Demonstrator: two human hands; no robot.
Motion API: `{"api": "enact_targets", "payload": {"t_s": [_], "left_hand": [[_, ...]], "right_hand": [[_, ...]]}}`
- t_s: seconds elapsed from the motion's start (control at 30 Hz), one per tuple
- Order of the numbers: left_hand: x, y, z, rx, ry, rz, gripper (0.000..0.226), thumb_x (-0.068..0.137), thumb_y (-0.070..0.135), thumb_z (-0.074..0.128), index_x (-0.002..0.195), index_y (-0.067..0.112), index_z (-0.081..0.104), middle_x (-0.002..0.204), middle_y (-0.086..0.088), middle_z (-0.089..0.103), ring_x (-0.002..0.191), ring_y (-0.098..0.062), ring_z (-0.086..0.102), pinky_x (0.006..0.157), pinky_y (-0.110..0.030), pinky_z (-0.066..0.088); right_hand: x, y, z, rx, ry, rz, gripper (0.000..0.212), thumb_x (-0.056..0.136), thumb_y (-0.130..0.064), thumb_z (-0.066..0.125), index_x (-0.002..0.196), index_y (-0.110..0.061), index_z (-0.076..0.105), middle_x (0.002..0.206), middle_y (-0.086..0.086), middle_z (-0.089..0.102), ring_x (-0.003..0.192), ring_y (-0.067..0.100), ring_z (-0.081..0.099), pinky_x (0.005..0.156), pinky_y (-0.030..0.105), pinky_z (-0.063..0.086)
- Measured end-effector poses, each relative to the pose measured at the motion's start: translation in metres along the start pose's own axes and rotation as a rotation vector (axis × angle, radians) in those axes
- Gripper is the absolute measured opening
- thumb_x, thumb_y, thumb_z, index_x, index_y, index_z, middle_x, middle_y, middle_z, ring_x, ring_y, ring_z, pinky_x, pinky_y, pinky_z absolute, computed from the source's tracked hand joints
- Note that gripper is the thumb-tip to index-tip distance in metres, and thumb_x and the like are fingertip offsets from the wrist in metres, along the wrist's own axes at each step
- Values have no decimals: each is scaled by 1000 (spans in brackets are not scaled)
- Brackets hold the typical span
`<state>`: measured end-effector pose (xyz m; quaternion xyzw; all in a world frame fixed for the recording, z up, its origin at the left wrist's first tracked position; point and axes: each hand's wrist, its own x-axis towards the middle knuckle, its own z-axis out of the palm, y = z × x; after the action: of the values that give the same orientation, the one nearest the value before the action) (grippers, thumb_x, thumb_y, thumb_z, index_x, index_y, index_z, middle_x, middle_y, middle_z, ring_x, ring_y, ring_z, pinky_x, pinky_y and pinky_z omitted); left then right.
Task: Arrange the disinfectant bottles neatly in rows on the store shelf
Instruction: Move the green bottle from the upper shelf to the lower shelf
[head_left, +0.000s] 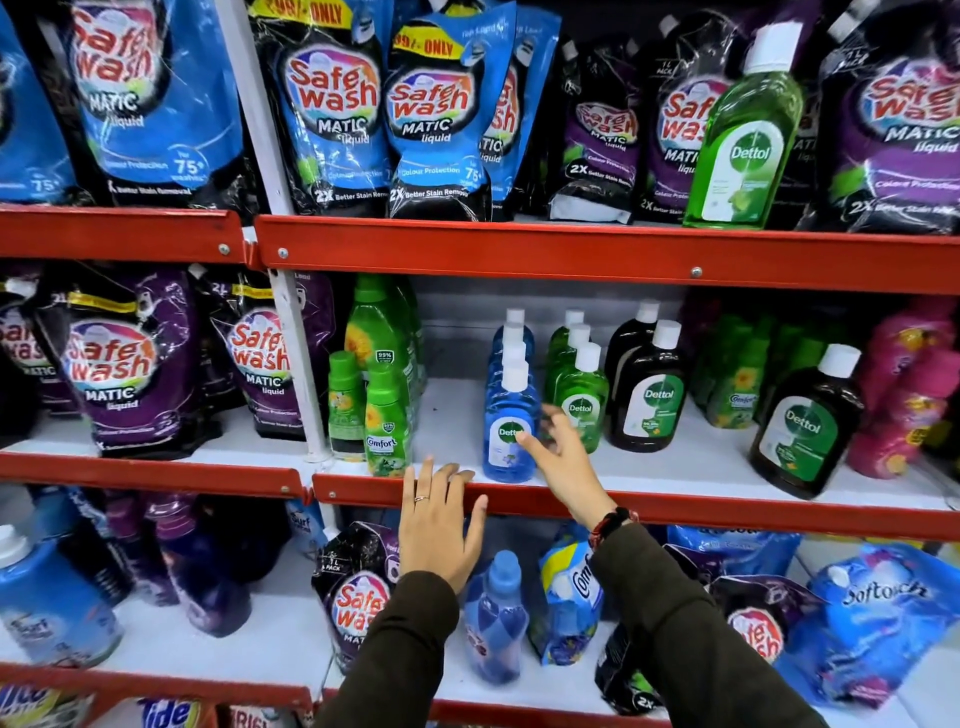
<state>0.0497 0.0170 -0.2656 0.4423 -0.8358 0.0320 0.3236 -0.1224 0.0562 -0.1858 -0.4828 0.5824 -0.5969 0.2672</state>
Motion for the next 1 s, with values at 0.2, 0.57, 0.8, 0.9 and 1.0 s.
{"api": "enact_targets", "payload": {"t_s": [0.2,0.57,0.8,0.9,1.0], "left_hand": [[-1,0,2,-8,30,-4,48,100,41,37,120,11,67,129,-10,67,137,-37,51,122,-53,23],[6,22,-12,-184,143,12,54,101,39,36,148,17,48,159,-9,45,154,-33,28,129,-50,11],[58,80,-51,-199,324,208,56,102,34,41,156,21,36,169,-5,25,160,-28,8,130,-49,0],[88,104,-73,-152,405,287,60,103,34,45,159,21,29,171,-8,22,160,-29,5,130,-51,0],[117,123,-95,-83,477,313,68,101,33,49,162,21,22,172,-10,15,160,-31,3,129,-52,0]], "right_hand": [[-2,3,-2,2,-16,-21,46,101,-2,57,144,0,41,142,20,59,127,24,60,94,13,53],[-24,-5,-30,-486,316,-392,38,101,-23,55,139,-23,49,139,-2,52,133,16,49,115,36,42],[-29,-57,-70,-769,604,-627,47,100,-26,58,146,-17,50,154,6,42,146,28,40,121,47,34],[-26,-85,-88,-783,686,-674,48,101,-29,56,147,-17,49,157,8,40,148,30,38,120,49,34],[-19,-116,-108,-754,757,-711,48,102,-32,56,147,-17,49,156,6,41,148,27,38,122,42,32]]}}
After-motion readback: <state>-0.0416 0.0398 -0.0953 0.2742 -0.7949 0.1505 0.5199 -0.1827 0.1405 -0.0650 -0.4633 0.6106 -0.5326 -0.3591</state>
